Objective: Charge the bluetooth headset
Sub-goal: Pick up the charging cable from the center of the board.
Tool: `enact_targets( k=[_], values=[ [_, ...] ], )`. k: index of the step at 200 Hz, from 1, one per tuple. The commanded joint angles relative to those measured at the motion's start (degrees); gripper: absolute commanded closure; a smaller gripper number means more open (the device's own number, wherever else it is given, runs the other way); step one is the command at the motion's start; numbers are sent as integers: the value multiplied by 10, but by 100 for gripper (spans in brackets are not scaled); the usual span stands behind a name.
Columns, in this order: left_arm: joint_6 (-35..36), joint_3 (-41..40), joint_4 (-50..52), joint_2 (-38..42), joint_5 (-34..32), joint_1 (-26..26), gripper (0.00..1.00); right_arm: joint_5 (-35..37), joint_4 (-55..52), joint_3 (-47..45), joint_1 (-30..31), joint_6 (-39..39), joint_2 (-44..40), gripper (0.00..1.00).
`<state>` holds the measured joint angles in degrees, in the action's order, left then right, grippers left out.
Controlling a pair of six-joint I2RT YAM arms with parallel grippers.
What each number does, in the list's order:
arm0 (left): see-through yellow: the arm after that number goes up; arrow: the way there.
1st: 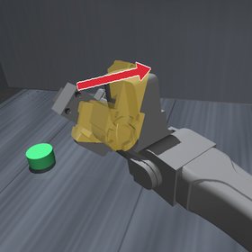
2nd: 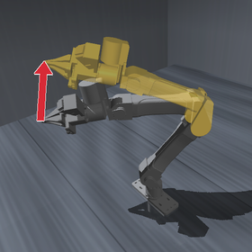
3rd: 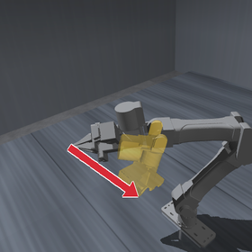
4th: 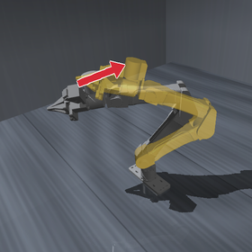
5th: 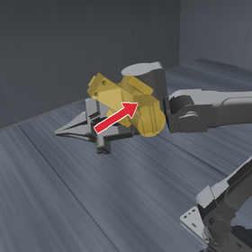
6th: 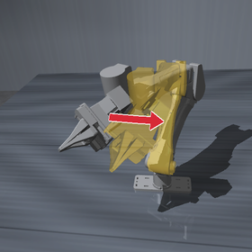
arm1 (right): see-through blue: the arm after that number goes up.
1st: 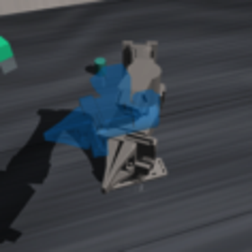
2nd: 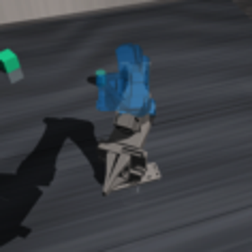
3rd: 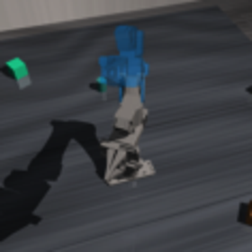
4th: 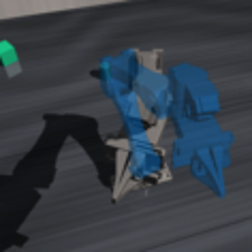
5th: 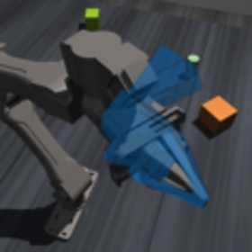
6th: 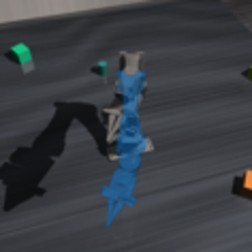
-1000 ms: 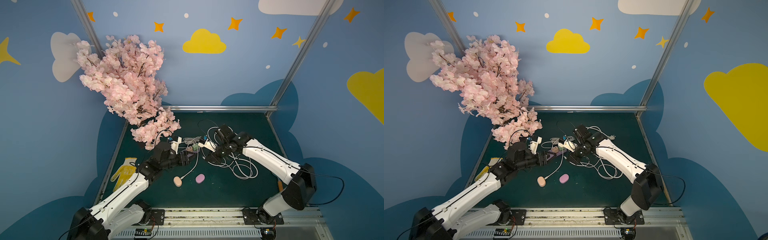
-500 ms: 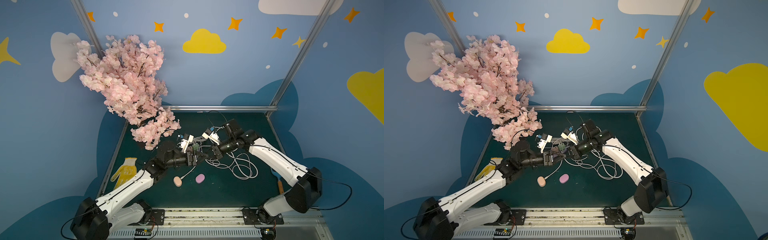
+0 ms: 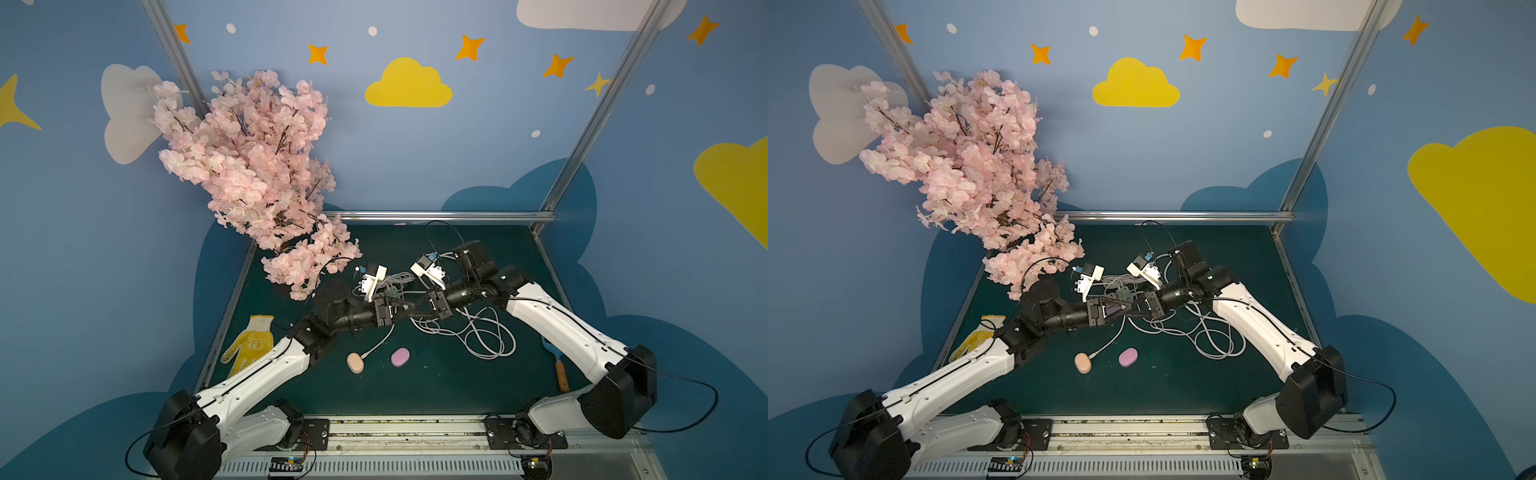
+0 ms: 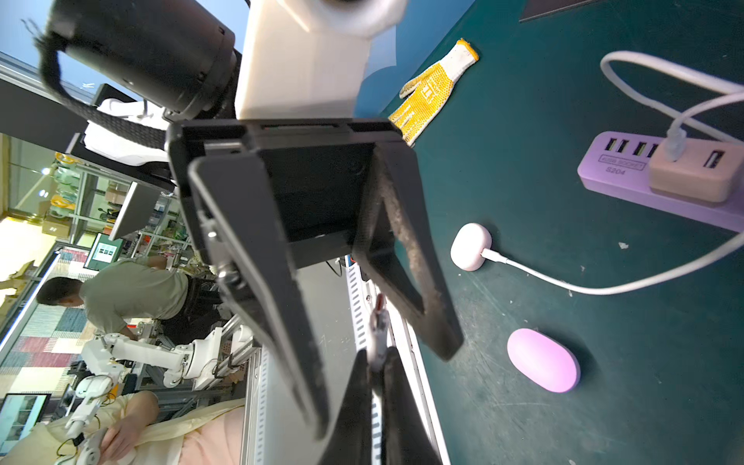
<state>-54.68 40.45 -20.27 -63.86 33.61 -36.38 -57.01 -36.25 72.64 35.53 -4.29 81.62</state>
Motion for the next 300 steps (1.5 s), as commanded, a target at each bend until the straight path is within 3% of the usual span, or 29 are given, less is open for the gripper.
enact_targets(
  k=[1, 32, 61, 93, 116, 143, 174, 238, 300],
  values=[
    [-10, 21, -30, -3, 10, 2, 70, -25, 18, -6, -4, -11, -19, 100],
    [-4, 21, -16, 6, 1, 2, 97, -32, 18, -9, -6, -10, -17, 100],
    [7, 27, 6, 9, -7, 1, 97, -28, 34, -20, -6, -23, -20, 100],
    [4, 22, -4, 9, -18, 2, 97, -25, 129, -61, -6, -89, -39, 79],
    [0, 12, -16, 15, -34, 2, 97, 15, 218, -108, -3, -146, -73, 65],
    [-2, 12, -23, 14, -32, 2, 97, 65, 264, -145, 1, -173, -110, 67],
    [-7, 12, -31, 10, -29, 2, 97, 76, 319, -167, 0, -205, -127, 71],
    [-11, 8, -49, 13, -34, 2, 97, 49, 362, -160, 0, -234, -104, 79],
    [-3, 8, -50, 19, -42, 2, 97, 30, 387, -179, -1, -263, -106, 75]
  ],
)
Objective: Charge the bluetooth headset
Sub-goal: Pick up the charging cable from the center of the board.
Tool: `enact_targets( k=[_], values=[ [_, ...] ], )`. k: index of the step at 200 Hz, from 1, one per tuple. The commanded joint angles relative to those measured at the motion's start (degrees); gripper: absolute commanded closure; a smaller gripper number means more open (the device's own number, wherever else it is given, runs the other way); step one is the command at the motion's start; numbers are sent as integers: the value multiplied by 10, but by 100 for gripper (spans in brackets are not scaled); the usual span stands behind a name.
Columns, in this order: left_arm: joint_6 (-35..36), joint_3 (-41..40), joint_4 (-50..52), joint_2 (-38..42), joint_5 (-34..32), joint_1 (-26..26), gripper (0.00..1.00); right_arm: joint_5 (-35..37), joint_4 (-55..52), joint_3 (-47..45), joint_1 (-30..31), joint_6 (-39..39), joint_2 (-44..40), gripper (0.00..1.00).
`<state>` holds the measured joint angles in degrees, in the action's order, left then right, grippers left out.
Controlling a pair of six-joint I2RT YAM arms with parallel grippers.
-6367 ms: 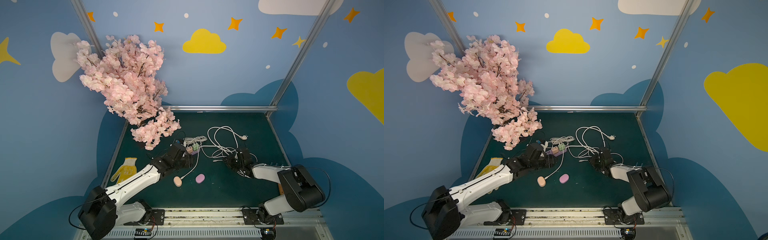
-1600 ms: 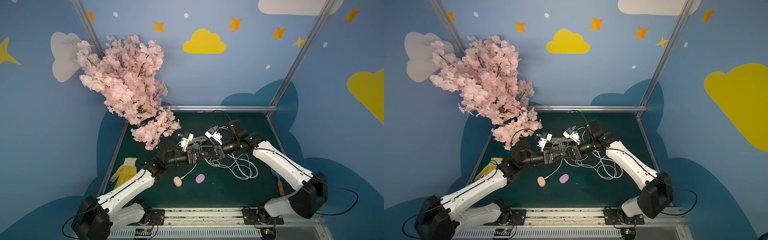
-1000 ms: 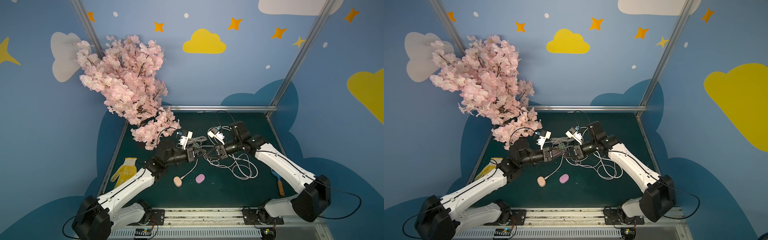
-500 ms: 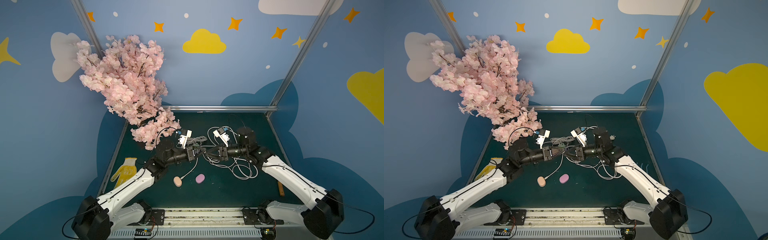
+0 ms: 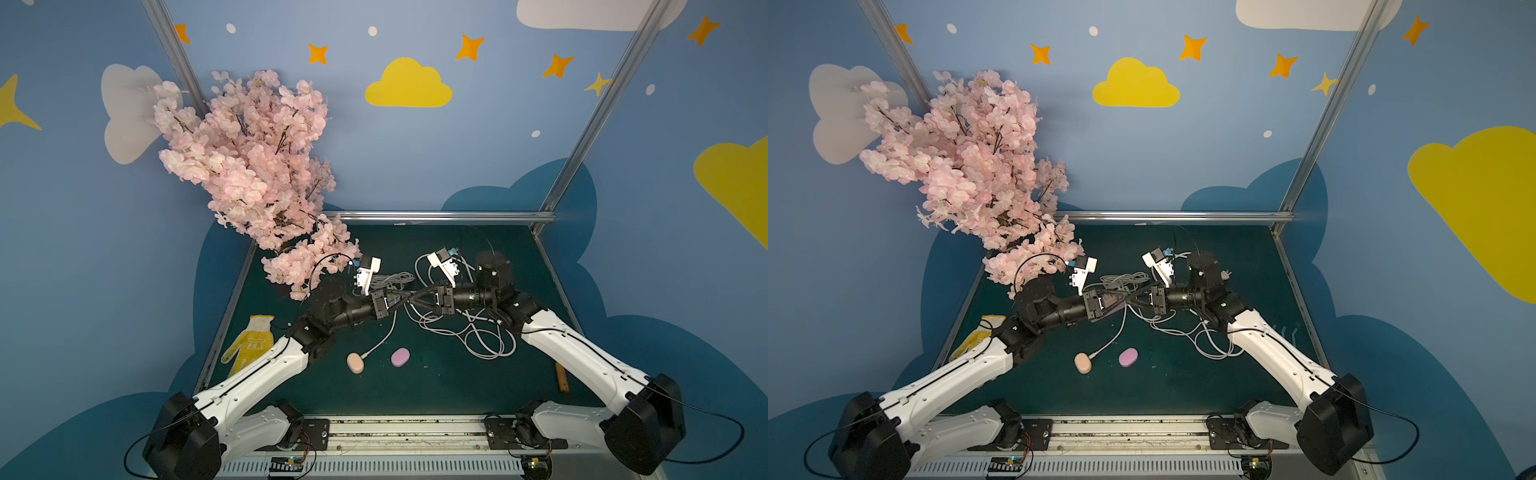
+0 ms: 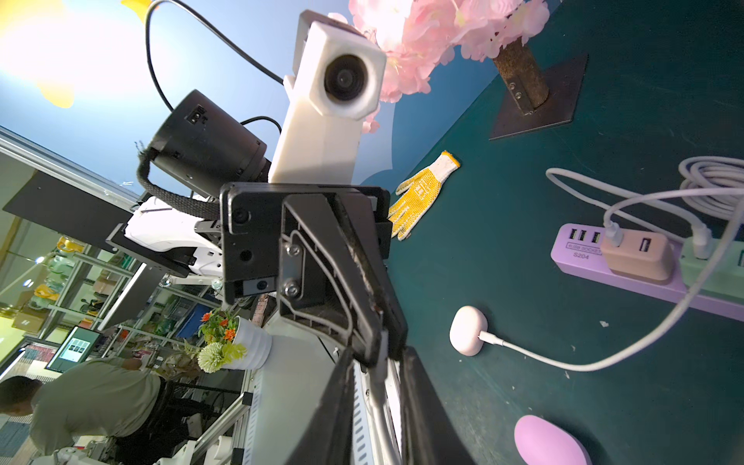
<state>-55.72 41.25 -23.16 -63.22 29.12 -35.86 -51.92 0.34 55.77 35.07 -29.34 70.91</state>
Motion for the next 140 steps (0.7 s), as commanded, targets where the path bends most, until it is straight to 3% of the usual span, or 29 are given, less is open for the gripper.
enact_targets(
  k=[1, 35, 69, 81, 98, 106, 119, 125, 132, 140],
  values=[
    [8, 0, -21, 13, 2, -3, 97, -21, 20, -11, 4, -12, 1, 75],
    [11, 3, -18, 14, 4, -2, 97, -22, 24, -21, 2, -20, -5, 74],
    [6, 0, -24, 14, 8, -2, 97, -21, 49, -21, 2, -40, -3, 89],
    [4, 0, -25, 14, 11, -2, 97, -20, 58, -21, 1, -44, -3, 100],
    [2, -1, -28, 11, 18, -2, 96, -19, 62, -22, 0, -49, -4, 100],
    [0, 0, -24, 10, 21, -2, 85, -18, 59, -22, -1, -49, -4, 100],
    [0, -2, -18, 15, 20, -1, 44, -16, 50, -25, -3, -48, -6, 100],
    [1, -4, -12, 18, 18, 0, 30, -16, 48, -27, -4, -47, -7, 100],
    [4, -5, -1, 26, 12, 3, 20, -16, 46, -31, -5, -48, -9, 100],
    [8, -6, 11, 35, 3, 5, 15, -16, 43, -34, -6, -48, -11, 100]
  ],
)
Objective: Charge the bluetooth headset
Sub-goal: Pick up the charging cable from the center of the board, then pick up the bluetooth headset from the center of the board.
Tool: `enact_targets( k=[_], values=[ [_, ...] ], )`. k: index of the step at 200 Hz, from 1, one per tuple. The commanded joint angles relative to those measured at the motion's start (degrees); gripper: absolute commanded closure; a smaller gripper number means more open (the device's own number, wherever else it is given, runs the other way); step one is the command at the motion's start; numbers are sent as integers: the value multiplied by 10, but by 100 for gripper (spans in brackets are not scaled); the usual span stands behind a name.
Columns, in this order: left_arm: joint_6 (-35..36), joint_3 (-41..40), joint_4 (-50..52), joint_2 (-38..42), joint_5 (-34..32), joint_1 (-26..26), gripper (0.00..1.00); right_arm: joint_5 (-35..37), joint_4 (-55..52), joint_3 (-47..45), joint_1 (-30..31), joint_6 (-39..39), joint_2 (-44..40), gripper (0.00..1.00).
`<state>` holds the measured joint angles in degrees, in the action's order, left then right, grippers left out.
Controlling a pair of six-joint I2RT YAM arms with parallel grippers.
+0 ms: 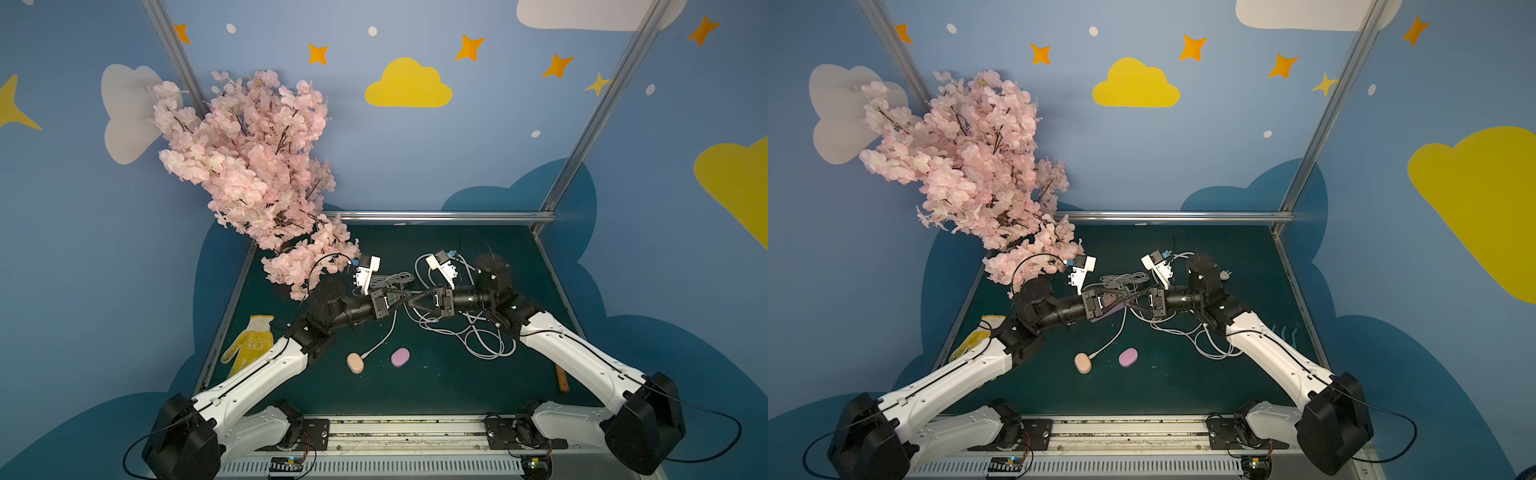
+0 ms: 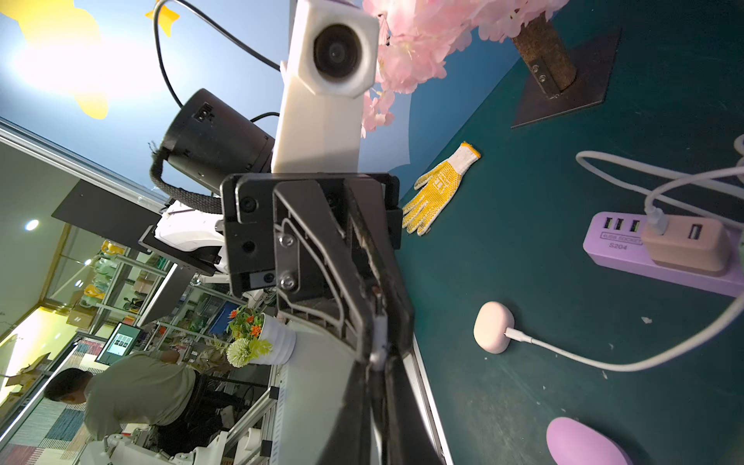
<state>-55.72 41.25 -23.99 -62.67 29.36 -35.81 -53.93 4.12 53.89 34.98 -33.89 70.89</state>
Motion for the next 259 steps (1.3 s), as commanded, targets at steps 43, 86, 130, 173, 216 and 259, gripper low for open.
enact_targets(
  k=[43, 86, 130, 173, 216, 259],
  values=[
    [32, -19, 73, 73, -14, 26, 32, 12, -95, -5, -12, 45, -23, 100],
    [211, 47, 425, 78, -104, -20, 28, 118, -453, 53, -19, 259, -31, 100],
    [287, 47, 481, -10, -206, -121, 25, 121, -490, -14, -20, 264, -16, 100],
    [327, 61, 451, -129, -248, -166, 24, 143, -535, -19, -32, 283, -6, 100],
    [370, 91, 423, -225, -270, -170, 18, 156, -571, -17, -63, 281, -11, 100],
    [393, 163, 457, -334, -250, -174, 31, 143, -586, -19, -99, 281, -25, 100]
  ],
)
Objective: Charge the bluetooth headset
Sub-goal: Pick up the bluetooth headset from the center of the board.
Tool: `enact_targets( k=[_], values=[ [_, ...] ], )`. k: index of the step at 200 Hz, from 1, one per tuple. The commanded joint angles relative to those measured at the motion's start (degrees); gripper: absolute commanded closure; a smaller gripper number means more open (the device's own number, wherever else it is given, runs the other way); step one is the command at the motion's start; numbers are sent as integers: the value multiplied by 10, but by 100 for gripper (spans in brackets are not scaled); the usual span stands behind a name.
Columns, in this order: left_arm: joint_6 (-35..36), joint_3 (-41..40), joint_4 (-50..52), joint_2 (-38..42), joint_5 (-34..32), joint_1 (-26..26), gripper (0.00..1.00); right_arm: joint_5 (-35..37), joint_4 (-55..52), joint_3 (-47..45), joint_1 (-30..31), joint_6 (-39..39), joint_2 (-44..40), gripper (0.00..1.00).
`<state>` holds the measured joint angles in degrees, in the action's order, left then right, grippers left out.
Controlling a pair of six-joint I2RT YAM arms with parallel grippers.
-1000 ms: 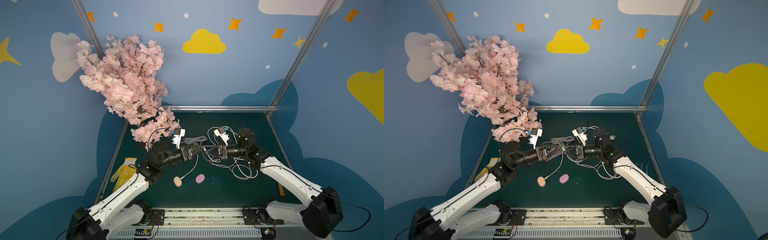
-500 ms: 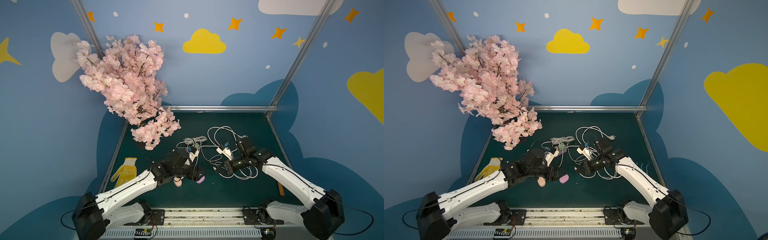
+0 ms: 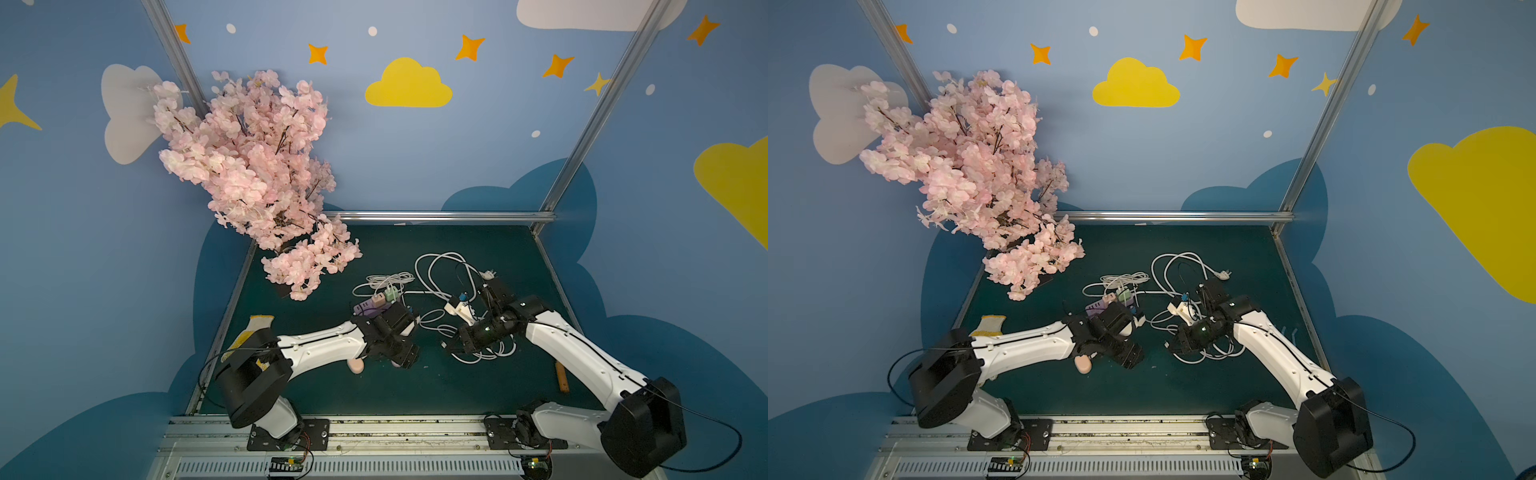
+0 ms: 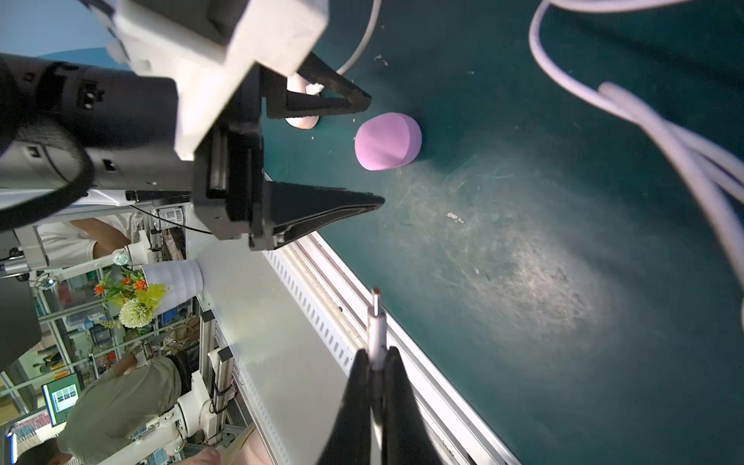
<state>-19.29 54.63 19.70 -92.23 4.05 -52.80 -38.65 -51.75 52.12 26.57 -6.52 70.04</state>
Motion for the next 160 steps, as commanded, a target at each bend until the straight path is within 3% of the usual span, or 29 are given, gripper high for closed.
enact_targets(
  k=[1, 83, 136, 160],
  values=[
    [28, 30, 21, -40, 3, -4, 31, -11, -27, 0, -16, 7, -17, 100],
    [33, 36, 82, -42, -37, -7, 23, -62, -21, 1, -51, 12, -17, 100],
    [32, 35, 79, -60, -31, -7, 38, -67, -21, -1, -59, 11, -25, 100],
    [34, 34, 82, -65, -29, -7, 38, -71, -21, 2, -61, 9, -22, 100]
  ],
)
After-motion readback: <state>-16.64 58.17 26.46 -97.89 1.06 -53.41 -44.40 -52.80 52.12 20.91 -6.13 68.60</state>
